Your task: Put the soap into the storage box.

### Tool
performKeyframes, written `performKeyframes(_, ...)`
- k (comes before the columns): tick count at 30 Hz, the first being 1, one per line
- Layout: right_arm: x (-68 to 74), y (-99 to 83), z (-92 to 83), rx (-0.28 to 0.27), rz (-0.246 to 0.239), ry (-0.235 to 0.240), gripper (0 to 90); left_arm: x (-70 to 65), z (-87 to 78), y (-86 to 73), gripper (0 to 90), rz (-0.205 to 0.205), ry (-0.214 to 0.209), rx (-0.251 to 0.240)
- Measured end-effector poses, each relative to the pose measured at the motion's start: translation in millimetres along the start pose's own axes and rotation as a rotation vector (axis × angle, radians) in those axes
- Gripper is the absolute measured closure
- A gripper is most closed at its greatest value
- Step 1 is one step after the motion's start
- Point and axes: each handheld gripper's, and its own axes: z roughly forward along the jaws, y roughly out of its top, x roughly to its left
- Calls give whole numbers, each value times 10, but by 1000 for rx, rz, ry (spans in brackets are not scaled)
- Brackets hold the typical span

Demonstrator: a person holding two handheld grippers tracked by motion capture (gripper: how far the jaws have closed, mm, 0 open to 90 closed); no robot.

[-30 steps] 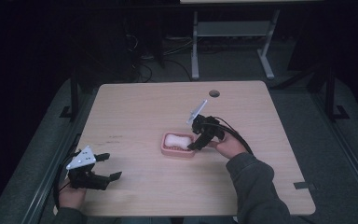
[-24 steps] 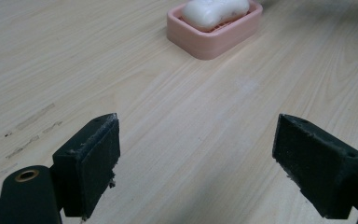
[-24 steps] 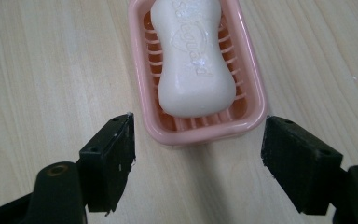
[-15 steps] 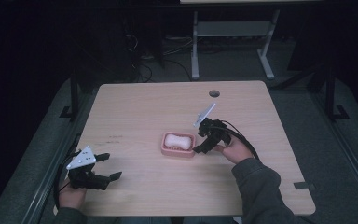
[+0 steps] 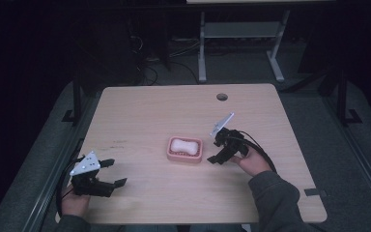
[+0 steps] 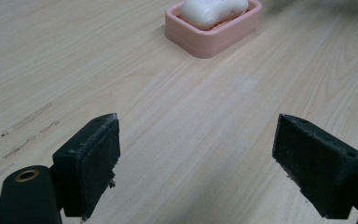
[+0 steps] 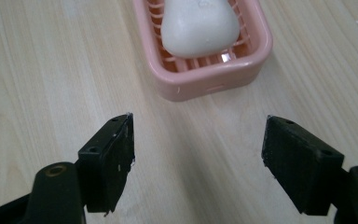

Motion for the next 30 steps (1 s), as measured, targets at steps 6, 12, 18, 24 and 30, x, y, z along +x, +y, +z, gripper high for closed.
performKeyframes(6, 22, -65, -38, 7, 3, -5, 248, -1, -2, -2, 148, -2, 0, 1)
performKeyframes(12, 54, -148, -56, -9, 10, -4, 249, -3, -1, -1, 148, 0, -1, 1)
performKeyframes(18, 84, -240, -71, -8, 18, -9, 248, -5, 8, -2, 148, 3, -2, -2)
performKeyframes(24, 117, -367, -103, -16, 25, -12, 248, -9, 16, -4, 148, -2, -3, -2)
performKeyframes(30, 138, -487, -135, -25, 26, -21, 248, -11, 20, -7, 148, -3, -2, -3)
